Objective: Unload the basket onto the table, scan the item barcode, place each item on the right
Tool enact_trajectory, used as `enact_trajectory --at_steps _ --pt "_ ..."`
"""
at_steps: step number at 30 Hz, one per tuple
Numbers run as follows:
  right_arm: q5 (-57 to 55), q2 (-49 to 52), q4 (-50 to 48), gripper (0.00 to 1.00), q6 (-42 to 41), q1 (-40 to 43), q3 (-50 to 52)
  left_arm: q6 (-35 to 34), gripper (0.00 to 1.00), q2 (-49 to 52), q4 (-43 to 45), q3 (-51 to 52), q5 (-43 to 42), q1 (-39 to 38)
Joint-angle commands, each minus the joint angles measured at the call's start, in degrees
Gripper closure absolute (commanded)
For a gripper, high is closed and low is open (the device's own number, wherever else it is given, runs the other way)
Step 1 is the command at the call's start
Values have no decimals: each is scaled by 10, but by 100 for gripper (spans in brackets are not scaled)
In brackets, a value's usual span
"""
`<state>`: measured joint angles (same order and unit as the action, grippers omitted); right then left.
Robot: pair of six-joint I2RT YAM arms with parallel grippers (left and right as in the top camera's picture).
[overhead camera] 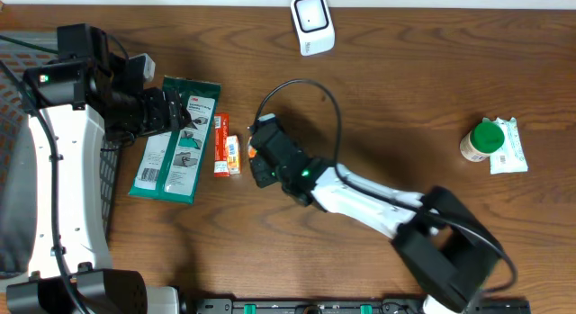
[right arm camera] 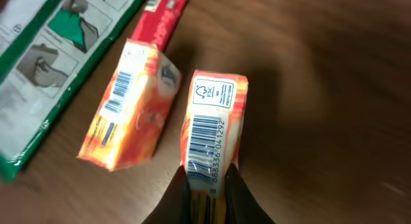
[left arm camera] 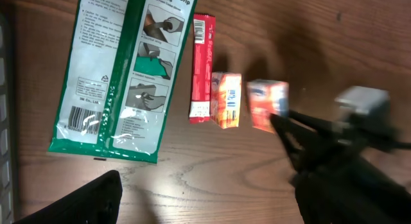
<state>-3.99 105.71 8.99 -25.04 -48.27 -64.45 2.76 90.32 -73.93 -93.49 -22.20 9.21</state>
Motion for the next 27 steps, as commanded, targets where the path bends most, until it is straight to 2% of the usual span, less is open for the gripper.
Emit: enact_trajectory --at_steps 1,8,12,27 --pt "-12 -71 52 99 11 26 -7 -3 13 -8 -2 1 -3 0" --pt "-11 -112 201 99 11 68 -7 -3 13 -8 -2 1 -3 0" --pt "-11 -111 248 99 11 84 -6 -3 13 -8 -2 1 -3 0" --pt "-11 -95 264 99 2 92 9 -3 13 -8 -2 1 -3 0"
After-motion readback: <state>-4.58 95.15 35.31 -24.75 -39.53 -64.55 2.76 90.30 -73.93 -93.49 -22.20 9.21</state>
